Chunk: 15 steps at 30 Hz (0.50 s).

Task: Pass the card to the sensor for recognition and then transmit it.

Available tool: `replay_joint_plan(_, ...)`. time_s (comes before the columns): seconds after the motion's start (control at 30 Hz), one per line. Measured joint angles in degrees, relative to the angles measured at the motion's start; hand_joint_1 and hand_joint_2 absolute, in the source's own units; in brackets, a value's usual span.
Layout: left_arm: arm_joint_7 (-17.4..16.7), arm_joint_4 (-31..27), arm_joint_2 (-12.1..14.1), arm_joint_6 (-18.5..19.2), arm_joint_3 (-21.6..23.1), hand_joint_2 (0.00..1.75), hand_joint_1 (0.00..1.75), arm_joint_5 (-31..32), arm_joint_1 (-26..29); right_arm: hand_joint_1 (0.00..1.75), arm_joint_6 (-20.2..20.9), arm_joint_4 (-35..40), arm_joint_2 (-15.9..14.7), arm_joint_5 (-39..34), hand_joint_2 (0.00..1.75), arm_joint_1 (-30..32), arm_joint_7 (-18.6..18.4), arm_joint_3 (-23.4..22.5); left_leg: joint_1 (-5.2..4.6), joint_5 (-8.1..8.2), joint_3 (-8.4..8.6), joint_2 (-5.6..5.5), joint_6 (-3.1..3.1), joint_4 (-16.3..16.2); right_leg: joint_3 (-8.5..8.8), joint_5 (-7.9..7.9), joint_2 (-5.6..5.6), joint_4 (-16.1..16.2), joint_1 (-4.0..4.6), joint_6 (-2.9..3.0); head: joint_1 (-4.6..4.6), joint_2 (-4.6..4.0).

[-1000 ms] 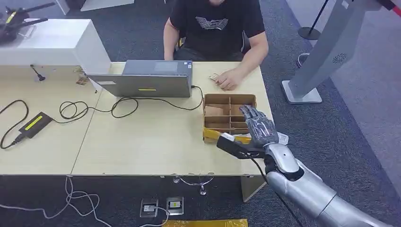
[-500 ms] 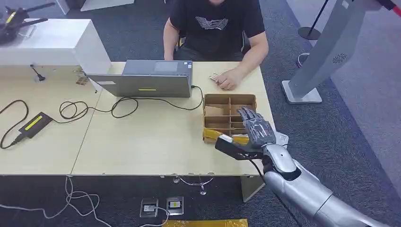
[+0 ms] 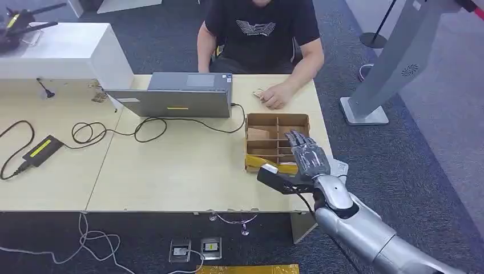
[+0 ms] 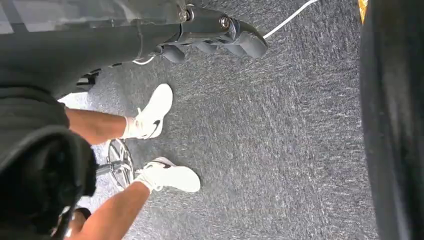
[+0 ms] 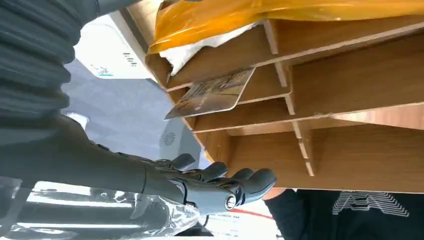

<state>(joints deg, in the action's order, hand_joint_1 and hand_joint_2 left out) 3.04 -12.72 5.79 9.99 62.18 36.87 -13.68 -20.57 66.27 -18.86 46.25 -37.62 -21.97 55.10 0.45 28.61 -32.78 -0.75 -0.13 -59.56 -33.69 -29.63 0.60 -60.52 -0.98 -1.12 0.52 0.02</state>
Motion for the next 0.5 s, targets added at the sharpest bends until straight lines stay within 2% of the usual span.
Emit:
replay_joint_plan(0.3, 0.4, 0.0, 0.0, 0.5, 0.0, 0.0, 0.0, 0.8, -0.1, 0.0, -2.2, -1.0, -0.2, 4.8, 1.75, 0.0, -3.0, -0.1, 0.0, 0.0, 0.02, 0.0, 0.0, 0.0, 0.0, 0.0, -0.01, 0.0, 0.0, 0.0, 0.0, 0.0)
replay_joint_plan(0.5, 0.4, 0.0, 0.0, 0.6, 0.0, 0.0, 0.0, 0.8, -0.2, 0.0, -2.3, -1.6, -0.2, 5.1, 1.75, 0.0, -3.1, -0.1, 0.0, 0.0, 0.02, 0.0, 0.0, 0.0, 0.0, 0.0, 0.0, 0.0, 0.0, 0.0, 0.0, 0.0)
